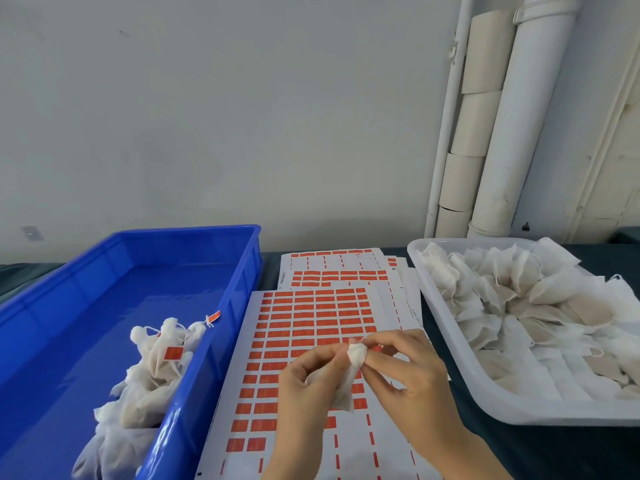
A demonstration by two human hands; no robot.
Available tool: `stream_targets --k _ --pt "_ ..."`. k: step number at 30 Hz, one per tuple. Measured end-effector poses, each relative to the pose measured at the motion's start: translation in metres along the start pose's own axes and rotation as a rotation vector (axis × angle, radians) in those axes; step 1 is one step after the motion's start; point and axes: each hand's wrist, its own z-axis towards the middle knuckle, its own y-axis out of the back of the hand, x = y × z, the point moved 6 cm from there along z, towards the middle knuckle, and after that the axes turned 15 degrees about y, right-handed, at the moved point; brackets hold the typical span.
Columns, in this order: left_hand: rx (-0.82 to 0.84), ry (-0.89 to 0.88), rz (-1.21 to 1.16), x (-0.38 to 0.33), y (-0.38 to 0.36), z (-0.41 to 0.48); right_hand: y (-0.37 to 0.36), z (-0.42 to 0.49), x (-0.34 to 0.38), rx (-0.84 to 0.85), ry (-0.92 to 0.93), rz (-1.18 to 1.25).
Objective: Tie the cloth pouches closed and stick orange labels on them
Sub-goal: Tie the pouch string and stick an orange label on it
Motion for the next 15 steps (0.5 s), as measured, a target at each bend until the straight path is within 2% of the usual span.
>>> stream_targets --k 7,15 --pt "-0.008 -0.197 0.194 -0.016 0.0 -0.008 0.0 -0.002 -0.004 -0.035 -0.07 -0.027" --pt "-0.12 -0.169 0.177 -0.004 0.01 0.002 -0.003 0.0 -0.007 0.018 -0.199 0.08"
